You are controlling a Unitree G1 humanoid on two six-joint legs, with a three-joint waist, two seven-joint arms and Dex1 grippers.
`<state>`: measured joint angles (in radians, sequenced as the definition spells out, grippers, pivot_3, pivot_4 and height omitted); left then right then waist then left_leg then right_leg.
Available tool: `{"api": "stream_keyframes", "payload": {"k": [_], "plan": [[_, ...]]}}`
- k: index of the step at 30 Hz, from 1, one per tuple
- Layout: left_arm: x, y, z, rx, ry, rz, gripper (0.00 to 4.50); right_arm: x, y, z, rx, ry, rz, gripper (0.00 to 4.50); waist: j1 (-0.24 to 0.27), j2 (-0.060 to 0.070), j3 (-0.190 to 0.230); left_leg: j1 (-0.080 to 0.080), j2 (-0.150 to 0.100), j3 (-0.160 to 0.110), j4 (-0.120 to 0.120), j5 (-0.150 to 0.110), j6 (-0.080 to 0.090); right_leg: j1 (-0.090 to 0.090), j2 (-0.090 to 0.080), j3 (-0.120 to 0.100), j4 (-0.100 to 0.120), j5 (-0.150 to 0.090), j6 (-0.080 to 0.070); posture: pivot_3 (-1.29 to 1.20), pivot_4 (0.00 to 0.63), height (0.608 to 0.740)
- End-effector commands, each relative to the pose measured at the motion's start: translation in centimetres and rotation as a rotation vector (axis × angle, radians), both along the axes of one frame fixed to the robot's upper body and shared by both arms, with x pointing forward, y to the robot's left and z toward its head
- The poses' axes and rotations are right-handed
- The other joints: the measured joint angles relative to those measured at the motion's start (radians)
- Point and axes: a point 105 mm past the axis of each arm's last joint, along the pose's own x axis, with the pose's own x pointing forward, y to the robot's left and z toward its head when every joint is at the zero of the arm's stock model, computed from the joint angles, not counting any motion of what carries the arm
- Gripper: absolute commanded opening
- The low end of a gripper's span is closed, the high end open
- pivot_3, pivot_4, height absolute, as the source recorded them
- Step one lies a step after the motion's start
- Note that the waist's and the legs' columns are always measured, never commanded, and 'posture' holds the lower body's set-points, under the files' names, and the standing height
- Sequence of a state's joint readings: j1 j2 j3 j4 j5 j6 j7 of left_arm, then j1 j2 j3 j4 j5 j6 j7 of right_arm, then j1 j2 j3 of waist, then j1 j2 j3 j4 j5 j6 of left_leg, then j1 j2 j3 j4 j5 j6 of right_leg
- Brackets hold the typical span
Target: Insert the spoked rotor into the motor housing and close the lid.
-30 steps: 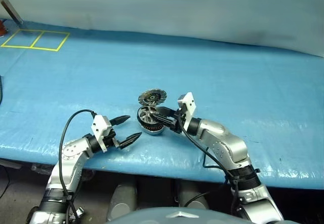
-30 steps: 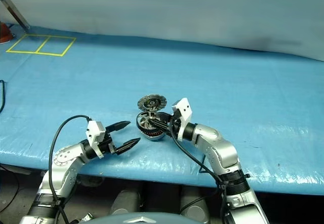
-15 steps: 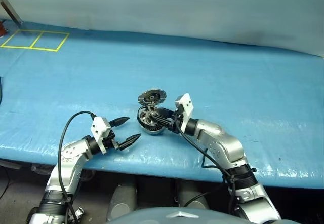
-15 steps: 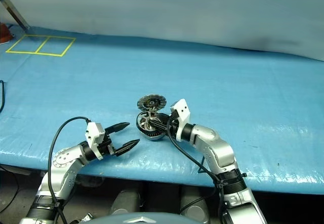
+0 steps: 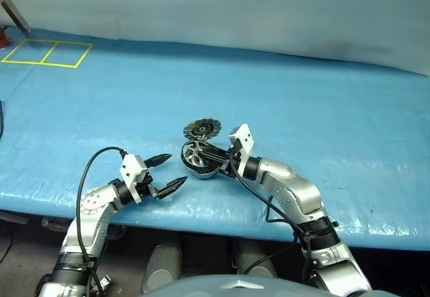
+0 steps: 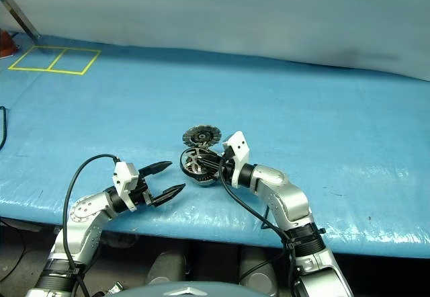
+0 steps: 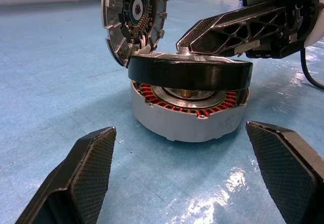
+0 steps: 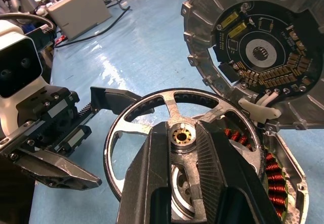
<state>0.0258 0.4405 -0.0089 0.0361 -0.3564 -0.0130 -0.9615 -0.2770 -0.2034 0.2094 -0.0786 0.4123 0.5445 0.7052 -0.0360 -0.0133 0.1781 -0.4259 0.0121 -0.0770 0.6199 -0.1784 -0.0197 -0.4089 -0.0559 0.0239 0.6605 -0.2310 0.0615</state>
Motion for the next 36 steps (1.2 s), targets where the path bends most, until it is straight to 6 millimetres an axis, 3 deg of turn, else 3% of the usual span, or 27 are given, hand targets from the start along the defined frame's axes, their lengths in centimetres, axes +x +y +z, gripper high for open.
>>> {"api": "stream_keyframes", "payload": {"k": [1,10,36], "plan": [[0.0,-0.3,1.5,-0.010,-0.071,-0.021,4.50,0.1,0.0,2.1,0.031,-0.077,0.008,0.39,0.000,0.000,0.000,0.000,0.000,0.000,0.000,0.000,0.000,0.000,0.000,0.000,0.000,0.000,0.000,0.00,0.150,0.740],[-0.1,-0.5,1.6,-0.017,-0.094,-0.035,4.50,0.0,-0.1,2.8,0.018,-0.117,0.020,0.39,0.000,0.000,0.000,0.000,0.000,0.000,0.000,0.000,0.000,0.000,0.000,0.000,0.000,0.000,0.000,0.00,0.150,0.740],[0.0,-0.6,1.7,-0.017,-0.135,-0.040,4.50,0.2,-0.9,1.4,-0.078,-0.147,0.009,0.39,0.000,0.000,0.000,0.000,0.000,0.000,0.000,0.000,0.000,0.000,0.000,0.000,0.000,0.000,0.000,0.00,0.150,0.740]]}}
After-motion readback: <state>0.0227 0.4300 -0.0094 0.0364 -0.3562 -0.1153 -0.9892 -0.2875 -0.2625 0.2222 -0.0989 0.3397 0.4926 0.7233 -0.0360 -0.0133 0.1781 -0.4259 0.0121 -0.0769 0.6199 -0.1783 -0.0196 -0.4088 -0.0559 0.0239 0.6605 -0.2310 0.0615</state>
